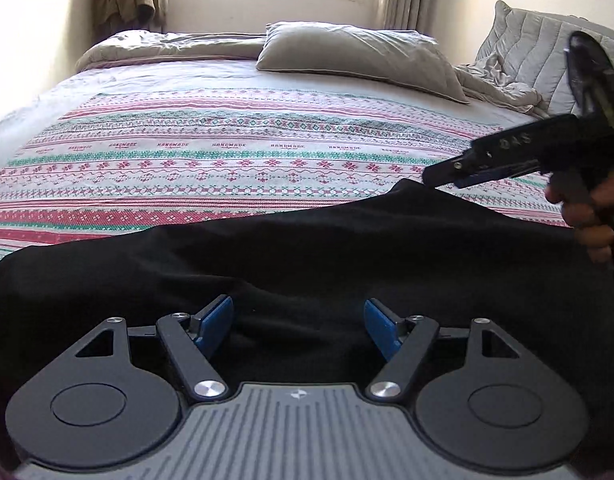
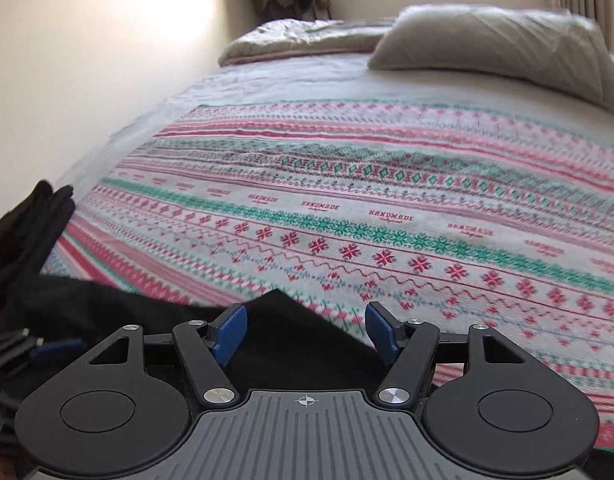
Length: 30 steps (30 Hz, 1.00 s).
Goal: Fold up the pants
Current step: 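Open both tools and move them over the pants, then grasp the pants edge with the right tool and fold it over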
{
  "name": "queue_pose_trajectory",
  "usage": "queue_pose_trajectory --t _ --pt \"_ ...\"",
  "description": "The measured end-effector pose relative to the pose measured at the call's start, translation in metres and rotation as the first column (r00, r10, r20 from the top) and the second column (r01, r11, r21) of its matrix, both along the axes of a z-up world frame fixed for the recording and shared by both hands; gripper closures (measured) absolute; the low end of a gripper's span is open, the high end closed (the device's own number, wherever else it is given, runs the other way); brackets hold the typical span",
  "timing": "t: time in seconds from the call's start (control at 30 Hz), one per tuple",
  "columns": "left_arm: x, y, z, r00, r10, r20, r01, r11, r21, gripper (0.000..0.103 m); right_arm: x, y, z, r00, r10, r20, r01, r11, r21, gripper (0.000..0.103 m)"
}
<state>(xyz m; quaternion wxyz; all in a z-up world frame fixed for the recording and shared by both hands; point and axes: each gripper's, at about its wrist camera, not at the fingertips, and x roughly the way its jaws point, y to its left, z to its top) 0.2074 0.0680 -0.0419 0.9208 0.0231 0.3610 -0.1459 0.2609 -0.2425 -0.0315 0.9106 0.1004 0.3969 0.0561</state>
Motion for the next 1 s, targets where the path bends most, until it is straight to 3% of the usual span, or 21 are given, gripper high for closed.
queue_pose_trajectory --t 0.07,0.13,0.37,0.4,0.47,0.67,0.8,0.83,0.87,0.9,1.0 --pt "-0.002 0.003 0.0 1.0 0.002 -0.004 -0.002 1.0 0.002 0.027 0.007 -0.004 -0.003 1.0 0.012 -0.027 -0.011 0.999 0.052 0.051" --pt "-0.003 0.005 0.0 1.0 0.007 -0.013 -0.007 1.0 -0.004 0.027 0.011 -0.005 -0.004 0.999 0.032 -0.04 -0.029 0.995 0.092 0.054" --pt "0.002 0.007 -0.002 0.999 0.022 -0.024 -0.023 1.0 -0.015 0.027 0.022 -0.008 -0.006 0.996 0.036 -0.084 -0.028 0.995 0.098 0.054" --pt "0.002 0.007 -0.002 0.999 0.023 -0.024 -0.023 1.0 -0.015 0.027 0.023 -0.007 -0.007 0.994 0.049 -0.096 -0.038 0.993 0.107 0.054" --pt "0.001 0.009 -0.001 0.999 0.027 -0.026 -0.027 1.0 -0.014 0.027 0.021 -0.003 -0.005 0.991 0.093 -0.093 -0.081 0.989 0.127 0.065" --pt "0.006 0.011 -0.003 0.999 0.031 -0.031 -0.032 0.999 -0.018 0.027 0.012 0.006 0.003 0.977 0.196 -0.084 -0.183 0.973 0.14 0.067" --pt "0.007 0.011 -0.002 0.999 0.035 -0.033 -0.035 0.999 -0.007 0.027 0.015 0.004 -0.007 0.982 0.156 -0.107 -0.142 0.982 0.122 0.068" --pt "0.007 0.011 -0.002 0.999 0.039 -0.034 -0.039 0.999 0.001 0.027 0.016 0.004 -0.01 0.985 0.137 -0.102 -0.123 0.984 0.126 0.077" --pt "0.007 0.011 -0.002 0.998 0.043 -0.034 -0.043 0.999 0.013 0.027 0.017 0.004 -0.013 0.988 0.119 -0.095 -0.107 0.986 0.125 0.093" --pt "0.007 0.012 -0.002 0.998 0.052 -0.035 -0.051 0.998 0.028 0.027 0.017 0.007 -0.015 0.99 0.113 -0.08 -0.103 0.988 0.117 0.099" --pt "0.01 0.019 -0.004 0.995 0.075 -0.06 -0.072 0.996 0.05 0.027 0.012 0.02 -0.012 0.995 0.104 0.001 -0.104 0.994 0.026 0.103"
